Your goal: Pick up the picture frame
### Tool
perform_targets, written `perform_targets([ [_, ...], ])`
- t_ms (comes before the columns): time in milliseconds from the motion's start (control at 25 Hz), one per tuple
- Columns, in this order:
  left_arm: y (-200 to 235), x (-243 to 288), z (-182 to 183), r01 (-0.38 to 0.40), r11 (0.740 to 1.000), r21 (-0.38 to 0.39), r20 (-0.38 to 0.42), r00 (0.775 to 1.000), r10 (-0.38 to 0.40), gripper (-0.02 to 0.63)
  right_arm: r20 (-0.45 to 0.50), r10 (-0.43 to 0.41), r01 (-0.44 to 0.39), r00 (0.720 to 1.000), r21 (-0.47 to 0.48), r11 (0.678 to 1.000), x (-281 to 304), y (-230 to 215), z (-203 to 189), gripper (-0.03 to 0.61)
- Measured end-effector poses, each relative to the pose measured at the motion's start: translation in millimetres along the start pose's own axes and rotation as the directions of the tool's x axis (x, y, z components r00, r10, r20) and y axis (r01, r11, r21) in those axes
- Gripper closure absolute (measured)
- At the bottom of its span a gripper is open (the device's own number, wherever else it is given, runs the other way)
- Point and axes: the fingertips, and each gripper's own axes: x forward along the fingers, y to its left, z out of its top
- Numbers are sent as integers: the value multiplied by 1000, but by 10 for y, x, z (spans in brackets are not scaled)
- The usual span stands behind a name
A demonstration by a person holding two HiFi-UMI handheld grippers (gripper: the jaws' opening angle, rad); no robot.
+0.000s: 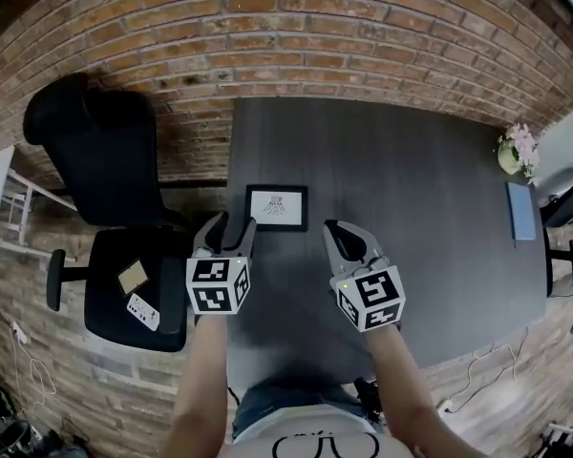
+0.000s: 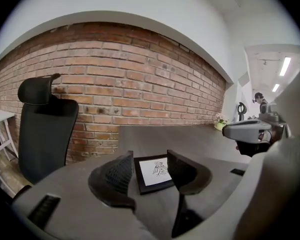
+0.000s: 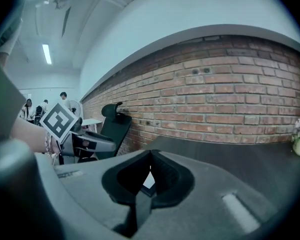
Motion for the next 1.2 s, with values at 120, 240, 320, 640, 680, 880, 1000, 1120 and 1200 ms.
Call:
perform_targets([
  [120,85,225,-96,-6,1000,-10,-39,999,5,417,-33,-14,15,999,33,999,148,-119,-139,580],
  [240,150,403,-174,-7,1000,-19,-69,998,6,423,-59,-30,35,998,73,997,283,-232,-241,512],
  [320,176,504,-235,-7,1000,-22,-90,996,5,426,-65,-40,46,997,91,995,355,-286,-273,452],
  [640,254,852,-534,-37,999,-31,-212,977,29,485,-103,-43,56,994,128,990,538,-378,-431,279],
  [680,271,886,-566,-43,999,-33,-226,973,34,498,-108,-39,53,993,128,990,552,-377,-450,278],
  [880,333,1022,-691,-64,997,-52,-296,954,46,520,-120,-32,45,992,110,993,602,-374,-487,279],
  [1000,348,1053,-755,-71,995,-74,-328,944,43,520,-119,-31,44,992,114,993,612,-369,-507,279],
  [1120,348,1067,-772,-71,993,-98,-350,936,32,520,-121,-29,44,992,118,992,636,-366,-518,279],
  [1200,350,1074,-767,-70,993,-99,-359,933,30,522,-122,-28,43,992,121,992,656,-355,-522,279],
])
